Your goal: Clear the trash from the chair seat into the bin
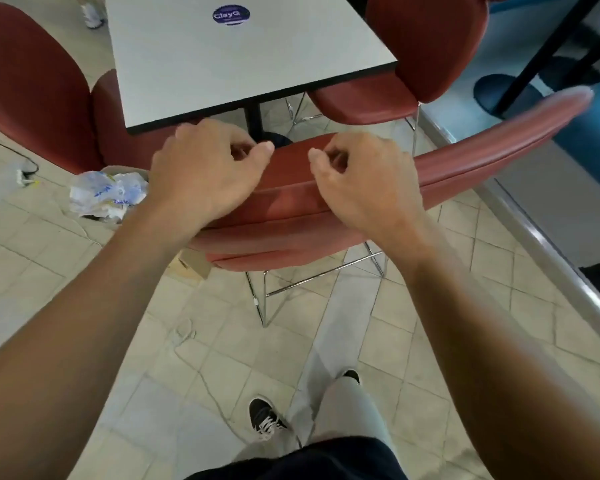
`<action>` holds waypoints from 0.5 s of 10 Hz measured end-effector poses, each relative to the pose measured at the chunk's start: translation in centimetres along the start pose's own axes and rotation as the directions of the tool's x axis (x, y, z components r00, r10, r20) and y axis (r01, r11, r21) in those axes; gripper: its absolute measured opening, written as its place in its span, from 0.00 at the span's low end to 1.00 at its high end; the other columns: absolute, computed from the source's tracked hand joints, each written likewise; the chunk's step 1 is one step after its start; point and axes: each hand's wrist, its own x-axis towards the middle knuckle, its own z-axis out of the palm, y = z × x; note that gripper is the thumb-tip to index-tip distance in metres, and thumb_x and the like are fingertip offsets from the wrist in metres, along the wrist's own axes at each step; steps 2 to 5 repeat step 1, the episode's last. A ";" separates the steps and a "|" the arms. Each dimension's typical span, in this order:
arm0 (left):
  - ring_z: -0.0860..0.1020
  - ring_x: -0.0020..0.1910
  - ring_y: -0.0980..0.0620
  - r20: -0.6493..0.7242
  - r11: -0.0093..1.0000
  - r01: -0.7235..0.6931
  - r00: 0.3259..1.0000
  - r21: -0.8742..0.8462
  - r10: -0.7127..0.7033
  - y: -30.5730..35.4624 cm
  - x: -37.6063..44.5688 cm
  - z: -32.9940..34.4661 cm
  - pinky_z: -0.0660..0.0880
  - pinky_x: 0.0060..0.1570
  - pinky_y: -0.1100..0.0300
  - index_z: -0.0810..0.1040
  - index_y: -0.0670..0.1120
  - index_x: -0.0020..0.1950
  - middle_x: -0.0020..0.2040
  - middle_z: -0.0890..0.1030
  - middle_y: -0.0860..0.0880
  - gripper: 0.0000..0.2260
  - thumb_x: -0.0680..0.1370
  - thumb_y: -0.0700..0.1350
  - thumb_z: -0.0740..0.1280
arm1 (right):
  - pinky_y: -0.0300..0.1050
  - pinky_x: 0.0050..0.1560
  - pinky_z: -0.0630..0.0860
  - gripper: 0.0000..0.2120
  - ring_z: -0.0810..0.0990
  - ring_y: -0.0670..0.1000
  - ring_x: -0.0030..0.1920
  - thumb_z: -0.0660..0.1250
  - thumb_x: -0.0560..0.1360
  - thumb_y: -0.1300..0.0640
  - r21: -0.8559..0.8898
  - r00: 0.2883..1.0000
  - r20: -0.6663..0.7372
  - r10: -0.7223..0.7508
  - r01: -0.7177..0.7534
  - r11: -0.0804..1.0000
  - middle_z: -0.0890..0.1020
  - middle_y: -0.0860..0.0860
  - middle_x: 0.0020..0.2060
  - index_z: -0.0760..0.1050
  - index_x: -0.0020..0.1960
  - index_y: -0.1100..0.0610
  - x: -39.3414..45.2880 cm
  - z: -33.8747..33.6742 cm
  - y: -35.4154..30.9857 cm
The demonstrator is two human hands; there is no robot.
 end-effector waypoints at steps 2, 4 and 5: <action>0.78 0.53 0.46 0.120 0.997 0.005 0.993 -0.079 0.004 -2.1 2.4 -0.5 0.75 0.56 0.45 0.81 0.56 0.44 0.47 0.83 0.53 0.18 0.72 0.65 0.59 | 0.54 0.52 0.77 0.14 0.80 0.49 0.42 0.61 0.75 0.43 0.028 0.998 0.058 0.040 -0.042 0.999 0.82 0.45 0.37 0.80 0.44 0.50 0.7 -0.1 -1.3; 0.78 0.53 0.46 0.120 0.997 0.005 0.993 -0.079 0.004 -2.1 2.4 -0.5 0.75 0.56 0.45 0.81 0.56 0.44 0.47 0.83 0.53 0.18 0.72 0.65 0.59 | 0.54 0.52 0.77 0.14 0.80 0.49 0.42 0.61 0.75 0.43 0.028 0.998 0.058 0.040 -0.042 0.999 0.82 0.45 0.37 0.80 0.44 0.50 0.7 -0.1 -1.3; 0.78 0.53 0.46 0.120 0.997 0.005 0.993 -0.079 0.004 -2.1 2.4 -0.5 0.75 0.56 0.45 0.81 0.56 0.44 0.47 0.83 0.53 0.18 0.72 0.65 0.59 | 0.54 0.52 0.77 0.14 0.80 0.49 0.42 0.61 0.75 0.43 0.028 0.998 0.058 0.040 -0.042 0.999 0.82 0.45 0.37 0.80 0.44 0.50 0.7 -0.1 -1.3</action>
